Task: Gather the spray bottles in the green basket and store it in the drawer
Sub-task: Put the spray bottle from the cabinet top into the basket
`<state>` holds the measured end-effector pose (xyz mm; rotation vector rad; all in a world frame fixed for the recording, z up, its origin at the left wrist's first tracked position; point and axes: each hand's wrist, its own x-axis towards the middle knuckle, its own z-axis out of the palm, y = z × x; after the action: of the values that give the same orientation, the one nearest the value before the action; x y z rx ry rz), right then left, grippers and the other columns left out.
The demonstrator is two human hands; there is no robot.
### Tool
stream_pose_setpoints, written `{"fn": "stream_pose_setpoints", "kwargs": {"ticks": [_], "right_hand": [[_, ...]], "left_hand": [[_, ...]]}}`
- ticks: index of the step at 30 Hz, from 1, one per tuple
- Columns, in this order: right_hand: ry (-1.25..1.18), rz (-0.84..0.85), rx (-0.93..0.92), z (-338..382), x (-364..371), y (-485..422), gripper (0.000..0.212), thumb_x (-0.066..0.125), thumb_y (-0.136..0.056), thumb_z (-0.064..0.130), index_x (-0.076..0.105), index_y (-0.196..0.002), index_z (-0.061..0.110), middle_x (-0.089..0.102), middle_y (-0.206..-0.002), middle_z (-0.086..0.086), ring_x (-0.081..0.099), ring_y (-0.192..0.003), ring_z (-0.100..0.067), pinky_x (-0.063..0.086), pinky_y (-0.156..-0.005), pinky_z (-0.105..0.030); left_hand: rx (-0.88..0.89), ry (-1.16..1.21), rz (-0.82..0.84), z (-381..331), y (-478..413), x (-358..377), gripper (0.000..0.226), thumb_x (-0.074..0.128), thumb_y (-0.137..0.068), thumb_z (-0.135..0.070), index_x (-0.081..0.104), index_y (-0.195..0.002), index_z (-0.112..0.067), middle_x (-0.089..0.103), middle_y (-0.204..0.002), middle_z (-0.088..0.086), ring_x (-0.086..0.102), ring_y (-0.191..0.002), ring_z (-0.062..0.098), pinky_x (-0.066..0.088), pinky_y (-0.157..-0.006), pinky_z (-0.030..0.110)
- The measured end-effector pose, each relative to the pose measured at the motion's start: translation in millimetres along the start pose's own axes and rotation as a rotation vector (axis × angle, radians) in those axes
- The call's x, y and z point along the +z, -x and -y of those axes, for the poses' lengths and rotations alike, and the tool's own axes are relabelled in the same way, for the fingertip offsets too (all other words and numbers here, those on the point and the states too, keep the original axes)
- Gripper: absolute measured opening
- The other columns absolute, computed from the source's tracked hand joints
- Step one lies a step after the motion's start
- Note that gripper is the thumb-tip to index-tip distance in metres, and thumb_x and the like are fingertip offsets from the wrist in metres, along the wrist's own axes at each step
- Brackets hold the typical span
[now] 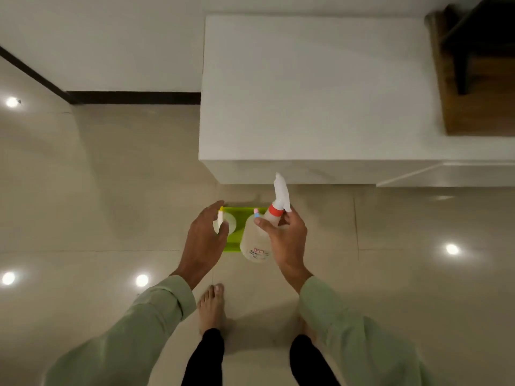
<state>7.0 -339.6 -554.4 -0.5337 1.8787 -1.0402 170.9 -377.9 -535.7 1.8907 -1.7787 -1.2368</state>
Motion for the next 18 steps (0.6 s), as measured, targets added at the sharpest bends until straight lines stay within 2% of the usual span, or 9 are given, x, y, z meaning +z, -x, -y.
{"fn": "stream_pose_setpoints", "kwargs": {"ticks": [3,6,9,13,16,18], "right_hand": [[0.052,-0.071,0.002,-47.6,31.2,10.8,0.04,0.087,-0.074,0.02,0.07,-0.11,0.014,0.071,-0.098,-0.009,0.064,-0.091,-0.031,0.055,-0.086,-0.045],[0.076,-0.121,0.019,-89.9,64.7,12.2,0.04,0.085,-0.075,0.018,0.069,-0.111,0.012,0.07,-0.1,-0.012,0.064,-0.094,-0.031,0.054,-0.089,-0.047],[0.114,-0.166,0.012,-125.3,91.6,5.5,0.034,0.086,-0.073,0.018,0.07,-0.102,0.018,0.069,-0.094,-0.007,0.063,-0.089,-0.028,0.054,-0.085,-0.042],[0.179,-0.24,-0.051,-165.5,113.5,-8.4,0.032,0.086,-0.072,0.018,0.07,-0.099,0.018,0.059,-0.082,0.018,0.06,-0.088,-0.027,0.049,-0.078,-0.035],[0.242,-0.243,-0.068,-193.6,124.8,-21.3,0.03,0.084,-0.075,0.02,0.07,-0.102,0.017,0.067,-0.091,0.007,0.059,-0.094,-0.027,0.051,-0.082,-0.041],[0.272,-0.245,-0.096,-210.4,131.5,-28.1,0.028,0.082,-0.077,0.021,0.068,-0.101,0.02,0.065,-0.091,0.009,0.055,-0.091,-0.021,0.047,-0.078,-0.036]], "left_hand": [[-0.002,-0.011,0.041,40.1,-3.4,-4.7,0.048,0.055,-0.091,-0.008,0.049,-0.138,-0.017,0.059,-0.135,0.004,0.059,-0.117,0.026,0.048,-0.099,0.044],[0.011,-0.028,0.041,82.0,-12.0,-4.4,0.047,0.057,-0.091,-0.009,0.05,-0.136,-0.02,0.06,-0.133,0.004,0.06,-0.115,0.025,0.049,-0.097,0.04],[-0.023,-0.046,0.072,117.0,-22.9,7.3,0.048,0.057,-0.091,-0.011,0.049,-0.138,-0.019,0.059,-0.135,0.005,0.06,-0.116,0.024,0.049,-0.098,0.041],[-0.024,-0.068,0.105,146.2,-32.6,29.0,0.048,0.057,-0.091,-0.011,0.048,-0.138,-0.02,0.06,-0.134,0.005,0.06,-0.115,0.025,0.05,-0.096,0.043],[-0.003,-0.085,0.123,160.9,-44.0,44.5,0.048,0.056,-0.091,-0.011,0.048,-0.138,-0.018,0.059,-0.135,0.006,0.06,-0.116,0.025,0.05,-0.097,0.045],[0.003,-0.089,0.125,169.4,-52.8,53.8,0.048,0.056,-0.091,-0.01,0.048,-0.138,-0.017,0.059,-0.135,0.006,0.06,-0.116,0.026,0.05,-0.097,0.045]]}}
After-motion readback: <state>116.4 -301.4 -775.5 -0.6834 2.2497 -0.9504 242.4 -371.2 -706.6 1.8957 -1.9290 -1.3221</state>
